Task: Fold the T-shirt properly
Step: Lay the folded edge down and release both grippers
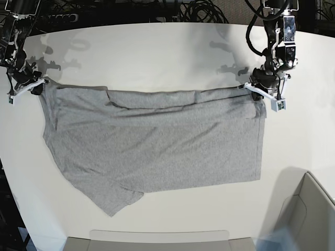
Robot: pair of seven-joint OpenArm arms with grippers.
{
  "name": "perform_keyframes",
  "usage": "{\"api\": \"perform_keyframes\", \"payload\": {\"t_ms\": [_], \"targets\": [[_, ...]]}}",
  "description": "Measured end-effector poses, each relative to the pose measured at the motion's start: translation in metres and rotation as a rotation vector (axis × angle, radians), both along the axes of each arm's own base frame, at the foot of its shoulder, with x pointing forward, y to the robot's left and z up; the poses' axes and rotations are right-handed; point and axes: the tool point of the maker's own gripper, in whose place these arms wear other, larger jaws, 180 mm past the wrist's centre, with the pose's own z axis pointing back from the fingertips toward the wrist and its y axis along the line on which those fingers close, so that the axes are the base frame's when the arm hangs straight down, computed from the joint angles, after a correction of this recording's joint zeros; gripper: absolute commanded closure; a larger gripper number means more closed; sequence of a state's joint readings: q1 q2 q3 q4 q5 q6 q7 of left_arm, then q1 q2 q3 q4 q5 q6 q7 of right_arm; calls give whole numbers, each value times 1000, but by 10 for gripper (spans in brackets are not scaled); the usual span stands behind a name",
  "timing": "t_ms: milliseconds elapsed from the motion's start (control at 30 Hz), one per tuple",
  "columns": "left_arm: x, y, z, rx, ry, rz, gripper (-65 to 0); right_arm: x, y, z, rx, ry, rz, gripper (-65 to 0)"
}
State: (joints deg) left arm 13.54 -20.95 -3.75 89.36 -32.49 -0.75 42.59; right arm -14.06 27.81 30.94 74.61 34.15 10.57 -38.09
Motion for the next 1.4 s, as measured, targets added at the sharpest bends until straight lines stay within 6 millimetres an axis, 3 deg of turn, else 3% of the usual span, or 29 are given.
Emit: {"api": "perform_keyframes", "payload": {"t_ms": [267, 433, 700, 933, 1067, 1167, 1267, 1400], "targets": [[-49, 34, 0, 33, 61, 80, 0, -46, 15, 0, -46, 65, 81, 0], [-85, 35, 4, 59, 141, 42, 0, -82, 11, 3, -53, 96, 48, 0], [-113, 34, 1, 72, 183, 30, 0, -125, 25, 3, -64, 156, 72, 0], [-126, 39, 3, 92, 209, 8, 0, -126, 30, 1, -49, 148, 57, 0], [-125, 30, 15, 91, 216, -10, 0, -121, 29, 2, -52, 141, 49, -114], [-119, 25, 25, 97, 183, -29, -70, -120, 32, 5, -59, 145, 57, -169], [-117, 24, 27, 99, 175, -32, -149, -120, 39, 7, -53, 148, 72, -176], [-114, 22, 31, 98, 164, -38, -174, -112, 35, 21, -77, 111, 76, -176]]}}
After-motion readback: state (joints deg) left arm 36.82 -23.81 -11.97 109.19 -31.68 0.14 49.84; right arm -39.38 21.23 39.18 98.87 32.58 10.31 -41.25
